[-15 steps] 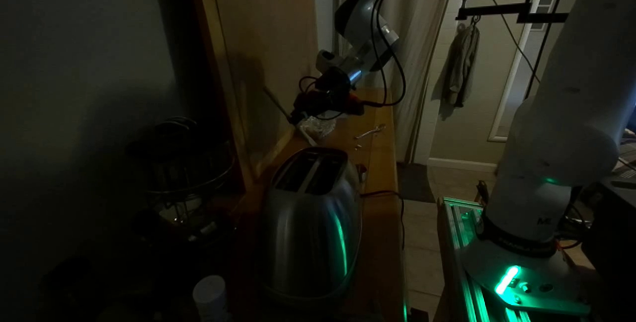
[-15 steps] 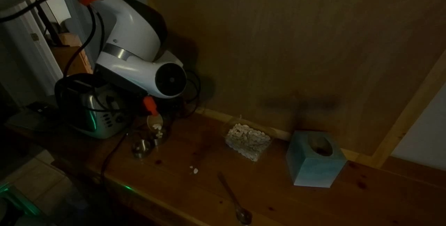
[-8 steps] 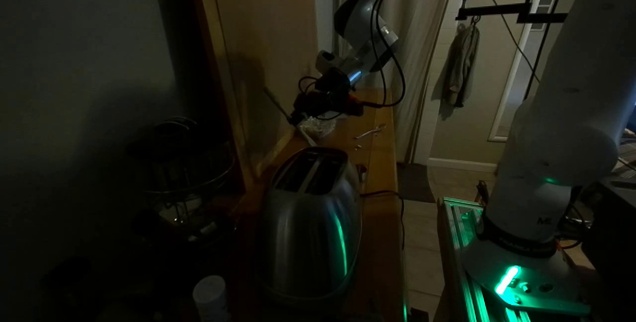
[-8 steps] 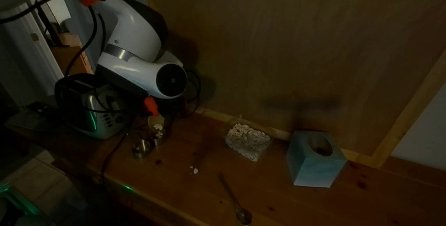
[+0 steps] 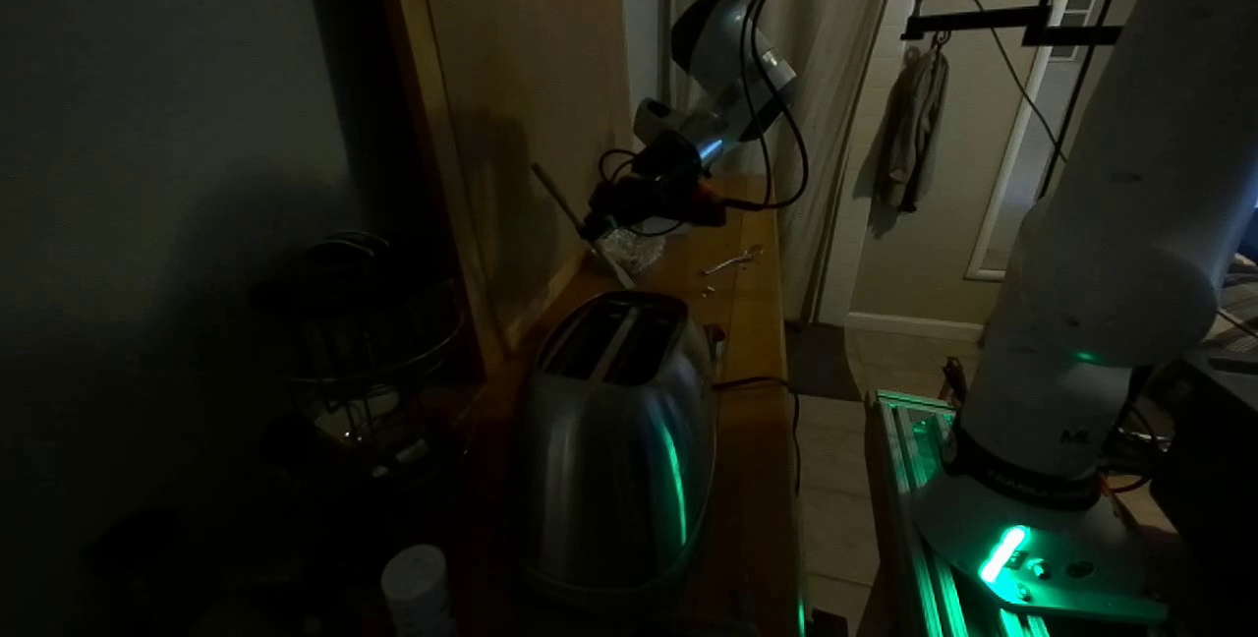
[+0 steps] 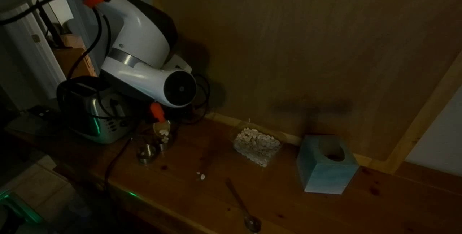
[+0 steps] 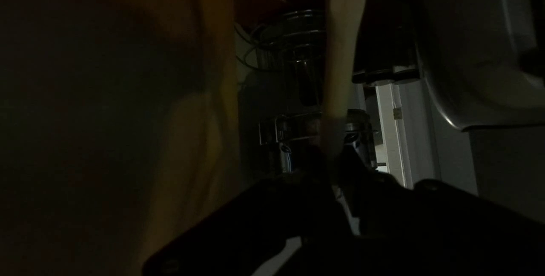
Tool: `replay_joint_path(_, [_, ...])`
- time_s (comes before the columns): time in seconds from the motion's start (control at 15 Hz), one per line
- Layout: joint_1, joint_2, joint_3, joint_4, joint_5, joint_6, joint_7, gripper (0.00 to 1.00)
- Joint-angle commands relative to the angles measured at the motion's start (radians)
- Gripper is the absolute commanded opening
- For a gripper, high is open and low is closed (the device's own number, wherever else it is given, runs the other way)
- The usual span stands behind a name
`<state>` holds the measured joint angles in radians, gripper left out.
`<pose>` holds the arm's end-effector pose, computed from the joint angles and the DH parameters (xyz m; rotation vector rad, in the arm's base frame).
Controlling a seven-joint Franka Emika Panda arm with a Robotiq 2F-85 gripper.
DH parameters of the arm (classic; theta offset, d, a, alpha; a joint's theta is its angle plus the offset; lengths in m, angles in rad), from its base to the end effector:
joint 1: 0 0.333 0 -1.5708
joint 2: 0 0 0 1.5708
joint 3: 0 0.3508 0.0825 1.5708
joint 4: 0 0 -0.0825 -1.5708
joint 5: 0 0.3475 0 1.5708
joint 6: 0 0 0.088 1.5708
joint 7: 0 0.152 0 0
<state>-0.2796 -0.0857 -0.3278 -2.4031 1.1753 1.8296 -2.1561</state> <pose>0.4112 -0.1475 0.3960 -2.0146 -0.9850 -1.1927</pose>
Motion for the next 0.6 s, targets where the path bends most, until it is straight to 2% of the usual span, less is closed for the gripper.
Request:
replay_joint_path(0.0, [-0.022, 0.009, -0.011, 0.014, 0.017, -0.063, -0.028, 0.04])
replay_joint_path(0.07, [-0.024, 0.010, -0.011, 0.014, 0.025, -0.050, -0.029, 0.04])
replay_joint_path(0.27, [-0.037, 0.020, -0.029, 0.025, 0.020, -0.158, -0.023, 0.04])
replay_joint_path(0.53, [-0.042, 0.017, -0.028, 0.019, 0.020, -0.149, -0.033, 0.04])
